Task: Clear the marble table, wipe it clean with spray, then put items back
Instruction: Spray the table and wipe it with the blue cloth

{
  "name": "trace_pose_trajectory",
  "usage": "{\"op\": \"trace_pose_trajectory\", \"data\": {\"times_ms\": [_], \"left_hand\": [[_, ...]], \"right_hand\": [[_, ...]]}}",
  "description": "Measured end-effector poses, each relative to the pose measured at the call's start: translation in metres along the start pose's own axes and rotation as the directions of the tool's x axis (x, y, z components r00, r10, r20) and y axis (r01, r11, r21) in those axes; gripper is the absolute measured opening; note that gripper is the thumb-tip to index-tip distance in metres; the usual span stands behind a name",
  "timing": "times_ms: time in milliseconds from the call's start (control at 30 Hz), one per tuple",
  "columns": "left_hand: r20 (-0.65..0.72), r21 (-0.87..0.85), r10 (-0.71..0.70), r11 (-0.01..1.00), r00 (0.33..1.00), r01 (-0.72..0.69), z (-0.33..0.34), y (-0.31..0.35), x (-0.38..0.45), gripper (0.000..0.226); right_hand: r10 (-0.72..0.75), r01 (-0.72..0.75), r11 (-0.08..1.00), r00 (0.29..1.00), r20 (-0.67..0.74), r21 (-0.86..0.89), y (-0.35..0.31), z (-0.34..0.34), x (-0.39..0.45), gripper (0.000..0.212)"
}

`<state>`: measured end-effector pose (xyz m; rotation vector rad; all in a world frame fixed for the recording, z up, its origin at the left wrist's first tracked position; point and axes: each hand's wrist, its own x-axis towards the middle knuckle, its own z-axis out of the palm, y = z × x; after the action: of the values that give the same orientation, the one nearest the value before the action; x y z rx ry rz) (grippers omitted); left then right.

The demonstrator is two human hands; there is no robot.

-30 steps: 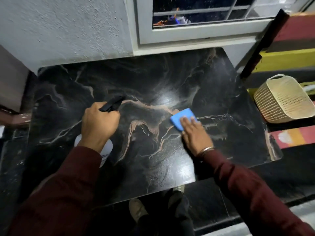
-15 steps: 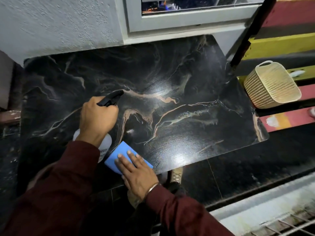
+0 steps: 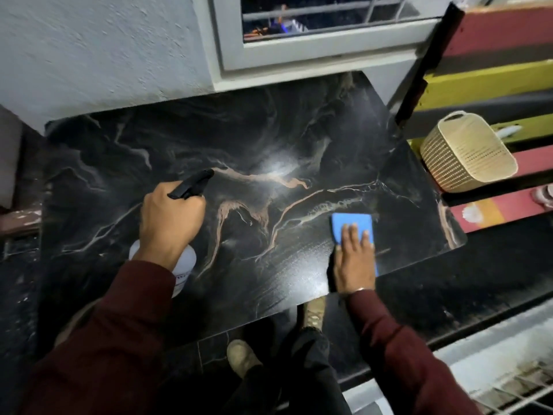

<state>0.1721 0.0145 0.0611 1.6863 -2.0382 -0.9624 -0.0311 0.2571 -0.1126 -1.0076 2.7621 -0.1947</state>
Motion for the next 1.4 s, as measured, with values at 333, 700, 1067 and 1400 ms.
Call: {"op": "trace_pose_trajectory", "data": {"times_ms": [333,700,1067,1400], "left_hand": [[-0.156,-0.012,-0.055,0.999,0.986,0.053,-0.036,-0.019,0.038,0.023],[-0.212,-0.064,-0.103,0.994,0.972,0.091,-0.034,-0.032,0.094,0.025],[-0.292,-0.073,-0.236,0.972,0.927,0.225,-0.04,-0.037,0.163,0.027],[-0.336,-0.153,-0.267,0.962,0.903,0.228,-0.053,-0.046,0.206,0.02]], "right_hand": [[-0.738,0.745,0.666,0.649,0.185,0.046,-0.24,0.044,-0.003,0.054],[-0.05,0.05,0.999,0.998,-0.024,-0.019,-0.117,-0.02,0.22,0.064],[-0.897,0.923,0.385,0.377,0.229,-0.012,-0.371,0.059,0.163,0.053],[-0.116,0.126,0.987,0.988,-0.103,0.098,-0.271,0.005,0.346,0.056]]}}
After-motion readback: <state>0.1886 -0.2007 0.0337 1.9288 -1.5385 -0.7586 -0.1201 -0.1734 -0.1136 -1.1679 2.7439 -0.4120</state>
